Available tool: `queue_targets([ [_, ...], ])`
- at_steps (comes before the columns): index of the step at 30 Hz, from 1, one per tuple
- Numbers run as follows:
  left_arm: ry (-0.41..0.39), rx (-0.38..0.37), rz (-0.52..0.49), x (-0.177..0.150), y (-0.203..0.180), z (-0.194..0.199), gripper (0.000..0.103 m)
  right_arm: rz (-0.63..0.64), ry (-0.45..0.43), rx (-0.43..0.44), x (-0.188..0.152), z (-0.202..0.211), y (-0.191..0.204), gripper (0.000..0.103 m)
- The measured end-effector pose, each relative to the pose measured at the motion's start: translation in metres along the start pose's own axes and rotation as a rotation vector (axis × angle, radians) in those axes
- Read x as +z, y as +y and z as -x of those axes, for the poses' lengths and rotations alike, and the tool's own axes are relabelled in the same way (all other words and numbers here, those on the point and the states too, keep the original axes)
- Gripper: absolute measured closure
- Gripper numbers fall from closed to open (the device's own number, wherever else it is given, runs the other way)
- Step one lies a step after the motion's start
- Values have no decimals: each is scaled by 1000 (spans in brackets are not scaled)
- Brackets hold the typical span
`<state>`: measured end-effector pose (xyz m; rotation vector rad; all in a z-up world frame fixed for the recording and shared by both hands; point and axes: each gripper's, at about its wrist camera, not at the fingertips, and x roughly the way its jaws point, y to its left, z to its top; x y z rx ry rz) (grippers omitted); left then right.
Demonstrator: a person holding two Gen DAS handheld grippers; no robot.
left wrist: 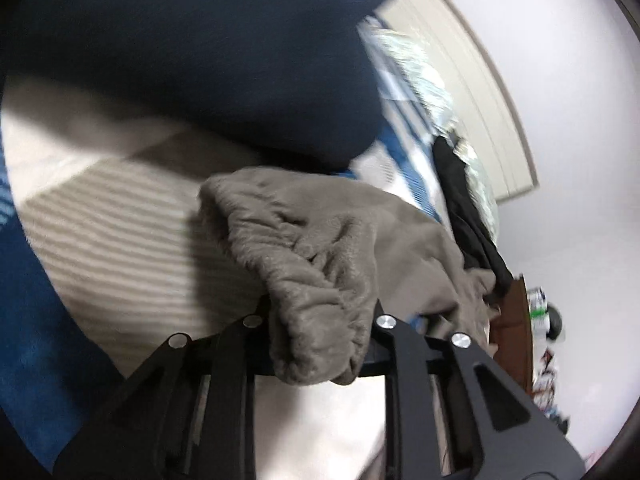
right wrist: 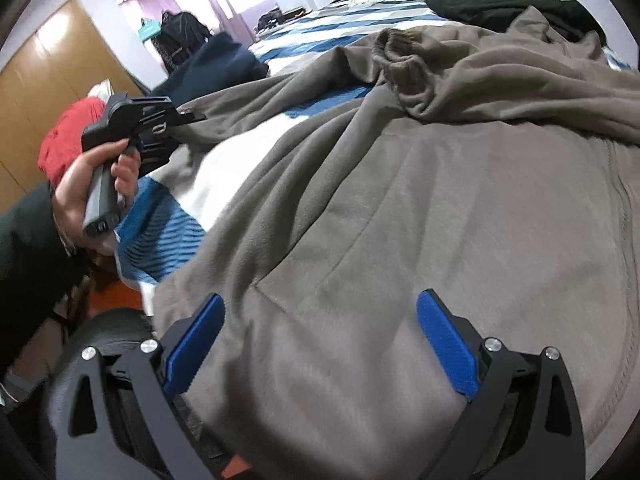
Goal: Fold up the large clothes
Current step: 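Grasp the other sleeve cuff with the left tool and fold it across the jacket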
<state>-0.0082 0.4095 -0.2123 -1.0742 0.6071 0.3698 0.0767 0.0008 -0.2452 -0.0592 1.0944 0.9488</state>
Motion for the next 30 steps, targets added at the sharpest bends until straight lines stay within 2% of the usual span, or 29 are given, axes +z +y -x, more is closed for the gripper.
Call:
queue_targets([
  [3, -23, -43, -77, -6, -36, 13, 84, -18, -22, 3, -4, 22, -7, 8],
  [9, -60, -145, -253, -6, -139, 31, 84, -80, -109, -29, -20, 80, -36, 8],
  [13, -52, -203, -363, -5, -213, 28, 84, -158, -149, -64, -36, 109, -68, 8],
  [18, 5, -304, -463, -23, -302, 9, 84, -272, -200, -89, -55, 137, -109, 8],
  [20, 32, -337, -523, -42, -340, -1, 84, -307, -205, -89, -60, 139, -120, 8],
  [23, 112, -381, -608, -77, -388, -22, 84, -358, -203, -78, -73, 138, -141, 8],
  [25, 188, -396, -674, -112, -421, -48, 84, -390, -198, -71, -80, 133, -153, 8],
  [27, 242, -390, -734, -142, -444, -72, 84, -446, -202, -50, -91, 125, -171, 8],
  [30, 339, -348, -831, -200, -466, -120, 84, -437, -218, -15, -95, 123, -179, 8],
])
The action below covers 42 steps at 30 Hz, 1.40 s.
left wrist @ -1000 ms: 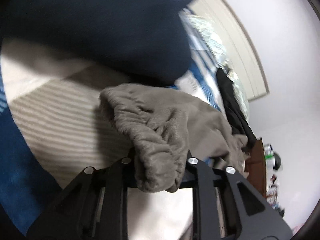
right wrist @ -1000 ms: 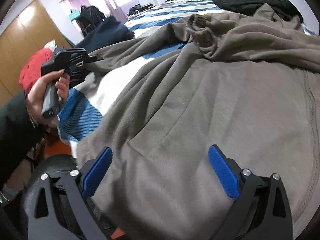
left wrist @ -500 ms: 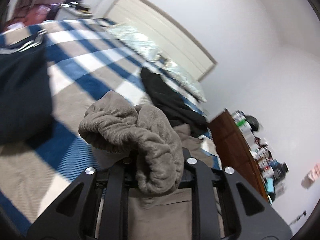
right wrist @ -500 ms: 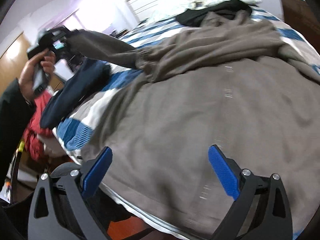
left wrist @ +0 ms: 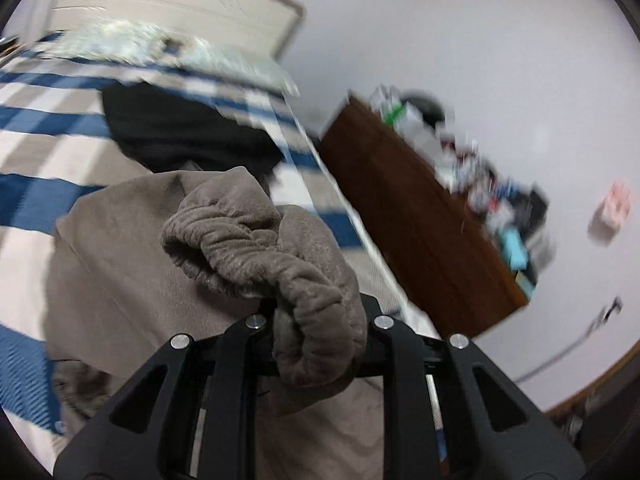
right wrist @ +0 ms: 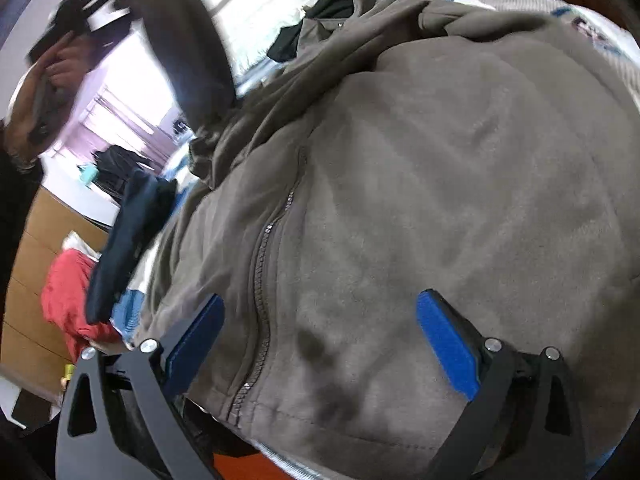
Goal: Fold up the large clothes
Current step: 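Grasp the other sleeve cuff with the left tool and fold it across the jacket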
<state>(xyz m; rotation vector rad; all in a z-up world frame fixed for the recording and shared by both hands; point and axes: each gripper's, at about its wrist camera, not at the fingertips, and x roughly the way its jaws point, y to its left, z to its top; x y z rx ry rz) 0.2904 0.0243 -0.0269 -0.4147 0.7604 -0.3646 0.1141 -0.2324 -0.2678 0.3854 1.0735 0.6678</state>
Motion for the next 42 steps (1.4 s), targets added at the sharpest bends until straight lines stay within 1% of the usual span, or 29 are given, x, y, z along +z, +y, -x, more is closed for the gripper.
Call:
queue_targets([
  [2, 71, 20, -50, -14, -15, -46, 84, 14, 2, 1, 0, 0, 2, 8],
  [3, 93, 28, -66, -20, -18, -60, 84, 22, 4, 1, 0, -1, 2, 7],
  [4, 132, 43, -94, -29, -25, -87, 84, 30, 5, 1, 0, -1, 3, 7],
  [6, 177, 59, -119, -43, -28, -118, 84, 35, 6, 11, 0, -1, 4, 6],
  [7, 207, 77, -141, -51, -32, -141, 84, 35, 7, 13, -1, -1, 5, 6],
  [8, 223, 90, -156, -55, -33, -151, 84, 35, 9, 20, -1, -1, 6, 5],
  [10, 262, 140, -219, -68, -44, -185, 84, 24, 12, 37, -1, -3, 8, 5],
  [14, 328, 212, -291, -88, -50, -222, 84, 4, 18, 70, 0, -1, 3, 6],
  [16, 399, 239, -310, -100, -46, -242, 83, 3, 22, 77, -1, -2, 4, 6],
  [18, 439, 267, -339, -109, -41, -251, 82, 10, 26, 75, -1, -2, 4, 5],
  [20, 447, 281, -358, -112, -40, -255, 80, 15, 26, 72, -2, -1, 4, 6],
  [22, 434, 300, -368, -110, -44, -252, 71, 14, 23, 76, -2, 0, 5, 6],
  [23, 414, 319, -379, -109, -47, -247, 52, 6, 14, 85, -1, 4, 4, 6],
  [24, 399, 327, -380, -107, -48, -241, 25, -7, 7, 96, 0, 9, 4, 6],
  [25, 396, 302, -371, -105, -48, -237, 10, -17, -6, 112, 1, 16, 3, 6],
  [26, 397, 237, -345, -104, -48, -227, 6, -16, -21, 124, 3, 22, 2, 6],
  [27, 398, 216, -340, -104, -49, -221, 6, -8, -45, 131, 5, 32, 3, 6],
  [31, 359, 196, -382, -112, -53, -183, 6, 12, -113, 125, 22, 67, 0, 5],
  [33, 334, 182, -377, -120, -48, -157, 6, 18, -149, 114, 43, 83, -3, 5],
  [36, 307, 176, -338, -137, -30, -119, 6, 36, -183, 91, 82, 96, -6, 5],
  [39, 283, 188, -302, -163, -8, -79, 6, 70, -191, 106, 123, 91, -5, 5],
  [41, 273, 225, -296, -190, 8, -50, 6, 79, -177, 99, 154, 70, 1, 5],
  [42, 272, 236, -290, -198, 14, -41, 6, 81, -167, 103, 168, 59, 2, 5],
])
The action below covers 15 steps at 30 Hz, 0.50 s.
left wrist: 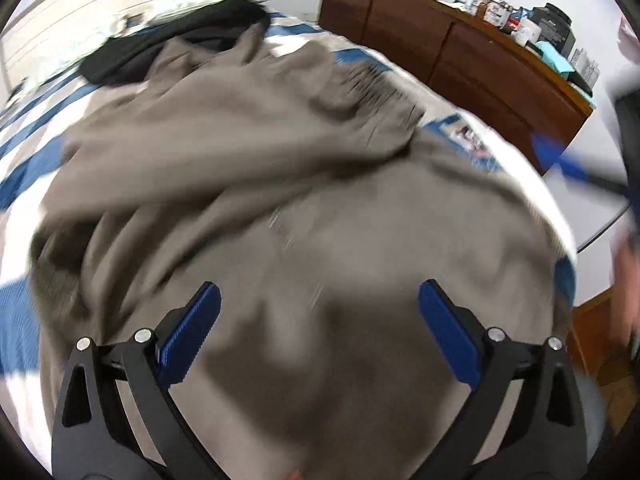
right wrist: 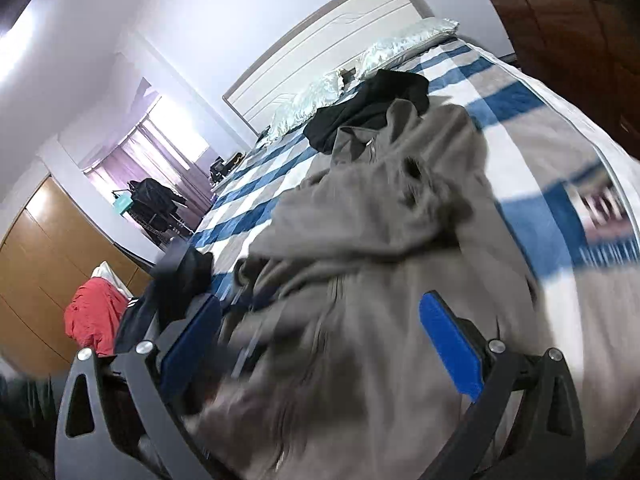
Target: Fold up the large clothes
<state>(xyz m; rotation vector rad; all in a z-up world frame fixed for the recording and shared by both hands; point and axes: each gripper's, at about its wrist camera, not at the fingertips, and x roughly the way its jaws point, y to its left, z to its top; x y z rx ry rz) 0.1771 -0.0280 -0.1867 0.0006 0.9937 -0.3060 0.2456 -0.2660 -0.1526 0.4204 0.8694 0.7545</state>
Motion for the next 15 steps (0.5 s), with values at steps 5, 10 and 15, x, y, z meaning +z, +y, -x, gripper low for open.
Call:
queue_targets([
  [5, 5, 46, 60, -68, 25, 25, 6, 38, 32, -20, 47, -56, -4, 5],
  [10, 47, -11, 148, -105, 47, 28, 6, 15, 100, -24, 69, -108, -12, 5],
  [15, 49, -37, 116, -124, 52, 28, 6, -55, 152, -107, 86, -144, -49, 5],
])
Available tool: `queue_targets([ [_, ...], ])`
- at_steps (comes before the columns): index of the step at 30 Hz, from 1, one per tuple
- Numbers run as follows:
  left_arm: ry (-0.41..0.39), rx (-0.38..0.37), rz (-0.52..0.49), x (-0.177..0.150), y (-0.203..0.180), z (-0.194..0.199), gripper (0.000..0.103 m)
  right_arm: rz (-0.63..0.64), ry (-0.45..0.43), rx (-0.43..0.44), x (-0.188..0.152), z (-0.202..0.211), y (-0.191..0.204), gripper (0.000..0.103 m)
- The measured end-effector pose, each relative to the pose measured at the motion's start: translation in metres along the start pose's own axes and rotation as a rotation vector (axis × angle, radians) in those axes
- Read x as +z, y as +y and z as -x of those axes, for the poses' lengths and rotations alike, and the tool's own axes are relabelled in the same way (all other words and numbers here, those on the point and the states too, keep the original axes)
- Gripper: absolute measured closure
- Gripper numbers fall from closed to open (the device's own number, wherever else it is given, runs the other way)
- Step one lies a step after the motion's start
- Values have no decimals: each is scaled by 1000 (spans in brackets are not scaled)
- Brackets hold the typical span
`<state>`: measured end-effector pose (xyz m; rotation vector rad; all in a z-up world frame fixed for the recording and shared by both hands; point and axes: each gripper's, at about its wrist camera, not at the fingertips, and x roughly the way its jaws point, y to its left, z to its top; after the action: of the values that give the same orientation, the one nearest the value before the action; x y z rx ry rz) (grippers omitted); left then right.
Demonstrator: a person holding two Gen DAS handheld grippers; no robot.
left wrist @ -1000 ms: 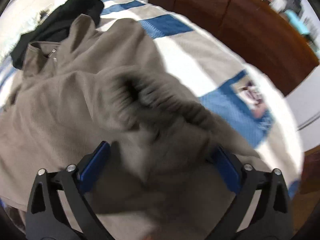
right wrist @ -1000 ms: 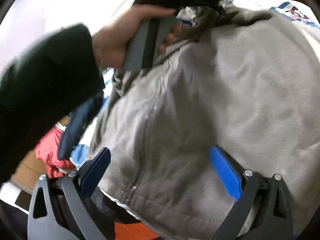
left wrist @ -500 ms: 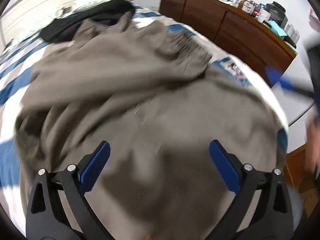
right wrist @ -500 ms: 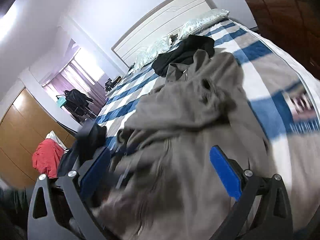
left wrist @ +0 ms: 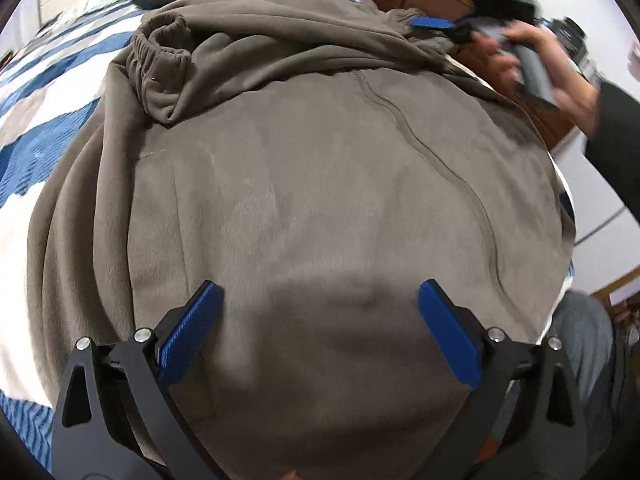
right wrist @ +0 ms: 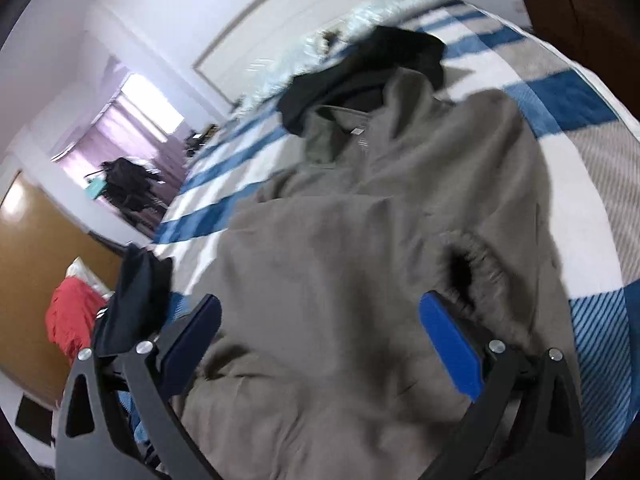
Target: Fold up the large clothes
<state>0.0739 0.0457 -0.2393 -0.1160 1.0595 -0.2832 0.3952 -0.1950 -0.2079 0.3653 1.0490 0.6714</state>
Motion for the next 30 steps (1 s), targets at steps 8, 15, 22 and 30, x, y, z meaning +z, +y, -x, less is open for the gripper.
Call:
queue_targets([
  [8, 0, -45, 5, -10, 11, 2, 6, -122, 80, -65, -1, -8, -61, 20],
  [15, -75, -54, 54, -10, 16, 49, 6, 28, -15, -10, -66, 88, 7, 5],
  [22, -193, 58, 97, -30, 52, 101, 6, 330, -42, -206, -225, 172, 57, 5],
  [30, -167, 165, 102, -42, 92, 91, 6, 248, 42, -287, -301, 198, 10, 5],
])
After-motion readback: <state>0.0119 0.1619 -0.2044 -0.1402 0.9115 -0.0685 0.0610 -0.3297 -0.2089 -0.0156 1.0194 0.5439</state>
